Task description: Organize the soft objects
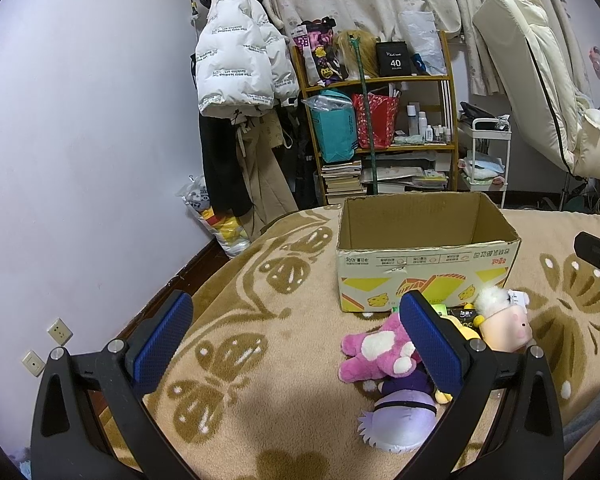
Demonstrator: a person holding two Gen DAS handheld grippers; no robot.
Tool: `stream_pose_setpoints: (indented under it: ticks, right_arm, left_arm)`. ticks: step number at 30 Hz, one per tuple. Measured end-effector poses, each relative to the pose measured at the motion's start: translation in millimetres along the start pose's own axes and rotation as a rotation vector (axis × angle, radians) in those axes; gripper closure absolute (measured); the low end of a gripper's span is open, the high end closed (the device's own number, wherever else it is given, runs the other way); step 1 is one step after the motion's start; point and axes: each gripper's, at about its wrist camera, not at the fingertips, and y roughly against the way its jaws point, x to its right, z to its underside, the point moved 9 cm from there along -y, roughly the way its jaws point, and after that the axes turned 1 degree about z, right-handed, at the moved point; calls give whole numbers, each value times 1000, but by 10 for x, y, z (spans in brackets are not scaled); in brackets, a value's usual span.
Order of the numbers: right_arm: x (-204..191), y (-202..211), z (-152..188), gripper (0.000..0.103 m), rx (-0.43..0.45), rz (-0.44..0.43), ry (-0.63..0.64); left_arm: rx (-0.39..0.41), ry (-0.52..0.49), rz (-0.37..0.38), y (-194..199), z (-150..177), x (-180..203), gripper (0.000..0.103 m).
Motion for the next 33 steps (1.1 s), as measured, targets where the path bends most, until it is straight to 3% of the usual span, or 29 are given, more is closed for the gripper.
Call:
stream_pose_setpoints:
  ticks: [24, 33]
  right_arm:
    - [9, 35, -21, 0, 1, -1, 10]
    - [-110, -95, 12, 0, -26, -45, 4]
  left_arm:
    - [-1, -7, 1, -13, 29, 23, 1]
    - [-55, -7, 16, -201, 92, 60, 1]
